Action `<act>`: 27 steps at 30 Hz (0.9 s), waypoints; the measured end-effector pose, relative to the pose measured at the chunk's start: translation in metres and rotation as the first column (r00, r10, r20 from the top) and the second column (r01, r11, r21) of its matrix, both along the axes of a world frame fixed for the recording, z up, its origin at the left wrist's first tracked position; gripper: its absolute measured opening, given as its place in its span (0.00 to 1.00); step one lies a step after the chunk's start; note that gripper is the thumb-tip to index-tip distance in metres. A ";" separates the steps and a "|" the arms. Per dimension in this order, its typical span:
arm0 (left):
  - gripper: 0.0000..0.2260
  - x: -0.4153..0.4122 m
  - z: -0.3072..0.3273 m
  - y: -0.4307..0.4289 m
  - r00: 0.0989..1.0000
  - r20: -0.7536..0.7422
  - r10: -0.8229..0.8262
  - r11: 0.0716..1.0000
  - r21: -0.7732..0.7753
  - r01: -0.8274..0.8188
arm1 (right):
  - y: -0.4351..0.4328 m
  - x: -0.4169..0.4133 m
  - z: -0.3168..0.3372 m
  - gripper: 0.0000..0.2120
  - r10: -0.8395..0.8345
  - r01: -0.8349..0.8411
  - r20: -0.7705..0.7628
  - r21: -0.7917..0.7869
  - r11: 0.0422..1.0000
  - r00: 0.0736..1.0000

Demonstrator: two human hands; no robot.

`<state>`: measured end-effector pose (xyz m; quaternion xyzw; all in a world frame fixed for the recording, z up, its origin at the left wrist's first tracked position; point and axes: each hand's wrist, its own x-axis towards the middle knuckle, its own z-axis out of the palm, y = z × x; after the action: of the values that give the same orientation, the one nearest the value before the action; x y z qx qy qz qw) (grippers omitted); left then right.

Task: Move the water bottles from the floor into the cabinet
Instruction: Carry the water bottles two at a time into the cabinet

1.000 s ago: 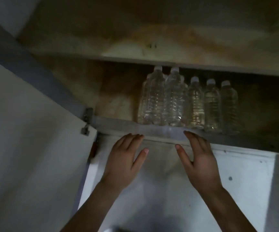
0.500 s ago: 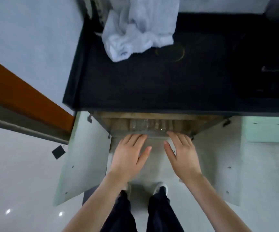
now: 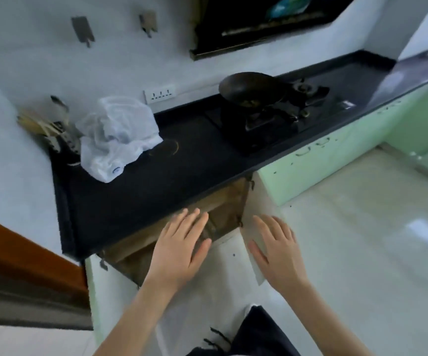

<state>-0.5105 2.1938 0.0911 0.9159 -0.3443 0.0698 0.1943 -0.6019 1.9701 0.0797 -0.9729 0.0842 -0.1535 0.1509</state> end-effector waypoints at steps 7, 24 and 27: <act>0.25 -0.040 -0.049 -0.054 0.951 -0.141 -0.274 0.949 0.120 0.291 | -0.027 -0.112 -0.042 0.35 -0.353 0.368 -0.190 0.046 0.929 0.916; 0.22 -0.091 -0.055 -0.426 0.660 -0.127 -0.740 0.661 0.045 0.749 | -0.296 -0.225 -0.055 0.26 -0.758 0.767 -0.122 0.136 0.627 0.641; 0.22 -0.105 -0.041 -0.506 0.641 -0.097 -0.761 0.643 0.012 0.766 | -0.365 -0.238 -0.042 0.26 -0.779 0.786 -0.110 0.133 0.604 0.617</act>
<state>-0.6155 1.6882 0.0497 0.6920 -0.6917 -0.0655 0.1960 -0.8401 1.6053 0.0377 -0.8247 0.5164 -0.1768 0.1484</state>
